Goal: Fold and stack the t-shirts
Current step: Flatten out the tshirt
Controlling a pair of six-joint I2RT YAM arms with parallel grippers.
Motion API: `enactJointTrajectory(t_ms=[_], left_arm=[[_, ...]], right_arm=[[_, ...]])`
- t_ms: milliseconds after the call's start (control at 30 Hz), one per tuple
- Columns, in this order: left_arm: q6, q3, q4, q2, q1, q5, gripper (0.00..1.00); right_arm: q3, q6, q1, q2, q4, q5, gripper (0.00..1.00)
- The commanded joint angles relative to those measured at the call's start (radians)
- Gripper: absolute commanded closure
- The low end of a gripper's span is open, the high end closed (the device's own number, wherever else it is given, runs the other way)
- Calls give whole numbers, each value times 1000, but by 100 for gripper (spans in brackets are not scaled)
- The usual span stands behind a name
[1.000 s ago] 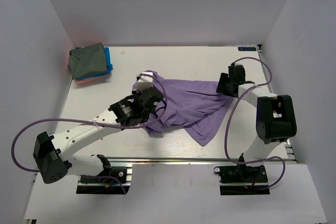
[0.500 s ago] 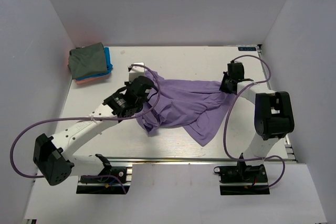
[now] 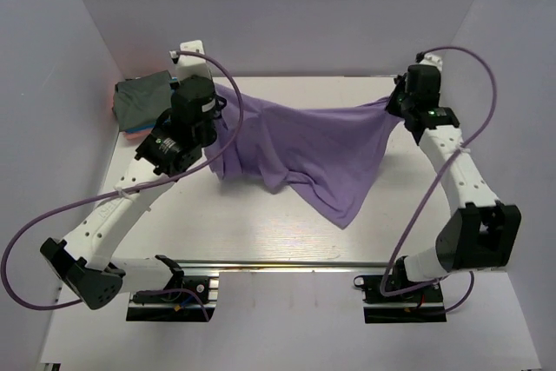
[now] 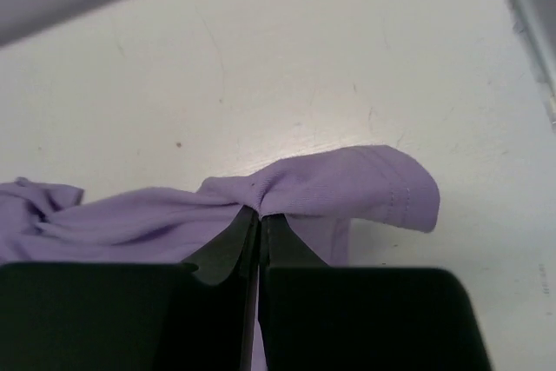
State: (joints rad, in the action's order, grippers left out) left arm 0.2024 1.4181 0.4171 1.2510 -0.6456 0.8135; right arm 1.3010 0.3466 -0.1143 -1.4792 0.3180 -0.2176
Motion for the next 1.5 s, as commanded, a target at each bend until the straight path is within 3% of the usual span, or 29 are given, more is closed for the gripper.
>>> enactJointTrajectory(t_ms=[0, 267, 467, 667, 900, 1000, 1167, 1333, 1467], left_arm=[[-127, 79, -81, -4, 27, 79, 100], [-336, 206, -179, -27, 47, 159, 100], [-390, 294, -187, -113, 38, 52, 100], [-390, 376, -95, -205, 27, -105, 100], [-325, 440, 17, -262, 27, -261, 100], [-305, 423, 28, -251, 27, -270, 100], [-273, 259, -34, -193, 27, -238, 100], [-175, -48, -190, -128, 46, -126, 100], [-48, -203, -218, 14, 87, -139, 100]], right_arm=[[104, -38, 15, 97, 81, -57, 100], [259, -101, 21, 259, 148, -155, 100], [403, -142, 18, 351, 206, -170, 100], [569, -170, 18, 416, 276, -66, 100], [586, -169, 18, 517, 300, -22, 100], [555, -159, 18, 528, 303, -17, 100], [404, -112, 18, 520, 248, -3, 100], [23, -29, 19, 521, 46, 53, 100], [-215, 23, 18, 394, -97, 113, 100]])
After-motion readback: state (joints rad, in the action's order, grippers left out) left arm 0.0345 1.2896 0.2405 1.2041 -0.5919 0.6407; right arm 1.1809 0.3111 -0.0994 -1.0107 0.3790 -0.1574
